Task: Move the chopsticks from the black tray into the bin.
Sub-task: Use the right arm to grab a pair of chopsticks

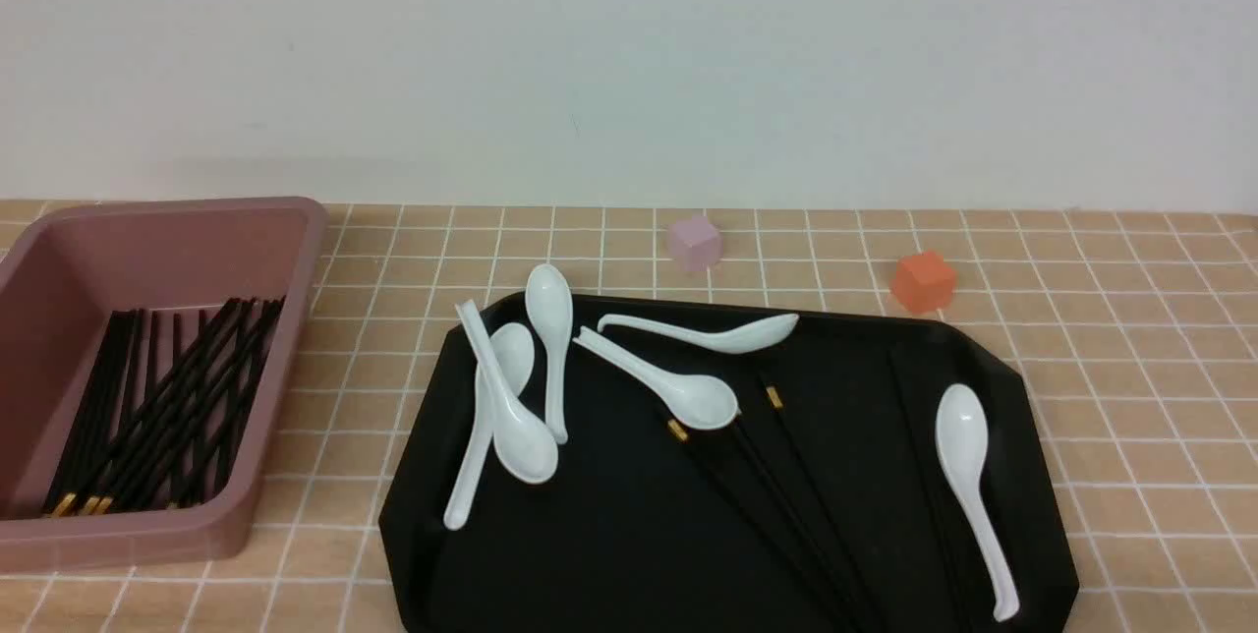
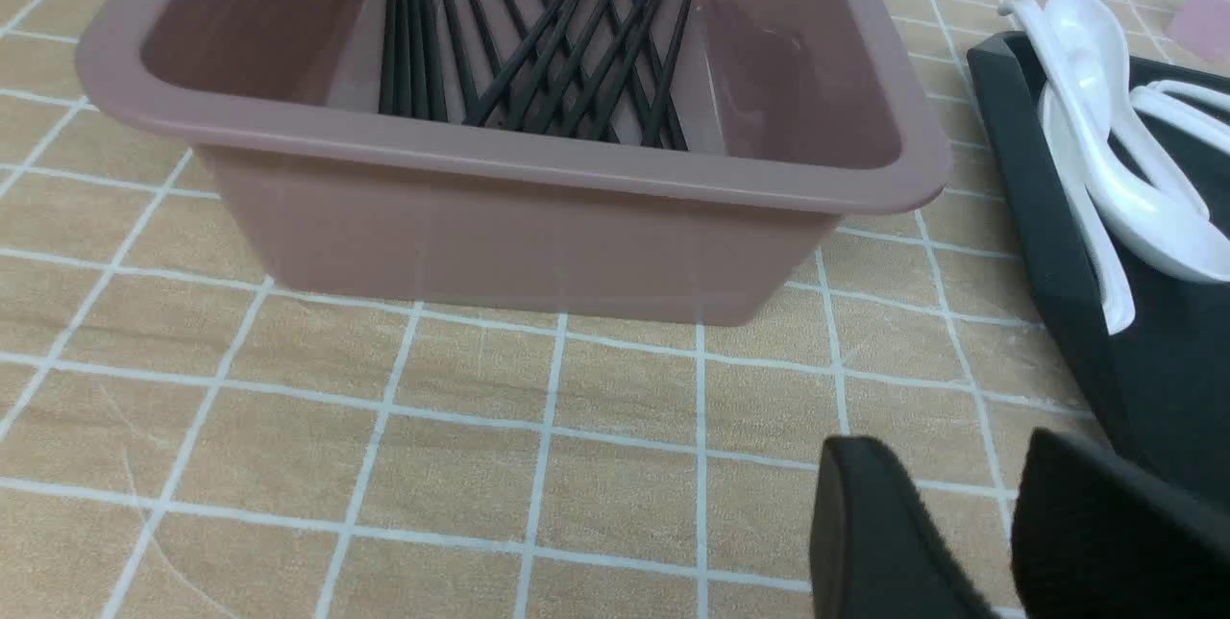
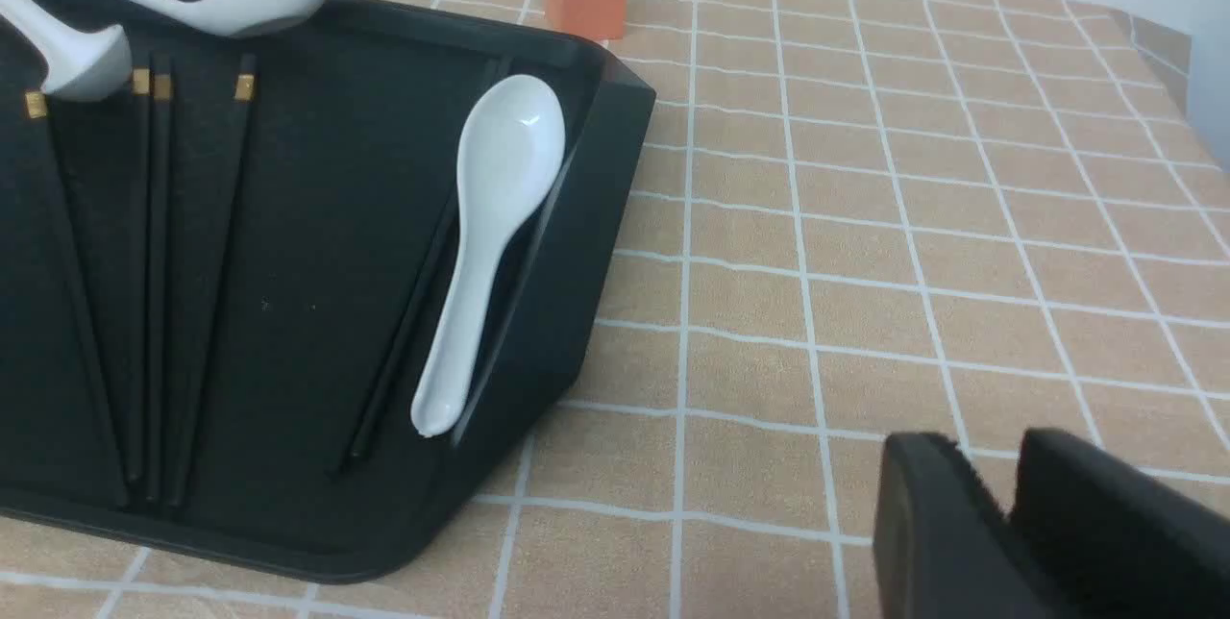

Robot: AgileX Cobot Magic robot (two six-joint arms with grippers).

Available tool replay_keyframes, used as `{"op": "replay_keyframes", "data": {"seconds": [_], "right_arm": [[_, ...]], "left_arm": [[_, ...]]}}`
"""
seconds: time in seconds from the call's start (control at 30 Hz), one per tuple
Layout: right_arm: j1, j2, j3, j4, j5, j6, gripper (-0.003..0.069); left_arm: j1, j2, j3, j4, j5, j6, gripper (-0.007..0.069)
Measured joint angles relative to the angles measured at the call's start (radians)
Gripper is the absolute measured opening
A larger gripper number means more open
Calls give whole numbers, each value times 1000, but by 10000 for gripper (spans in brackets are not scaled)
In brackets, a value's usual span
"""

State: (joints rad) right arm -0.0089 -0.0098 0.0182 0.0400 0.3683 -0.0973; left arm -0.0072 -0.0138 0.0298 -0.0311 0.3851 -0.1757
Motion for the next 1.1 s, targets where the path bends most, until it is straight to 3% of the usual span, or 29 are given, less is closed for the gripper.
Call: {"op": "replay_keyframes", "data": {"seconds": [1.1], "right_arm": [[0, 0, 0, 0, 0, 1, 209]], "left_arm": [[0, 0, 0, 0, 0, 0, 239]]}}
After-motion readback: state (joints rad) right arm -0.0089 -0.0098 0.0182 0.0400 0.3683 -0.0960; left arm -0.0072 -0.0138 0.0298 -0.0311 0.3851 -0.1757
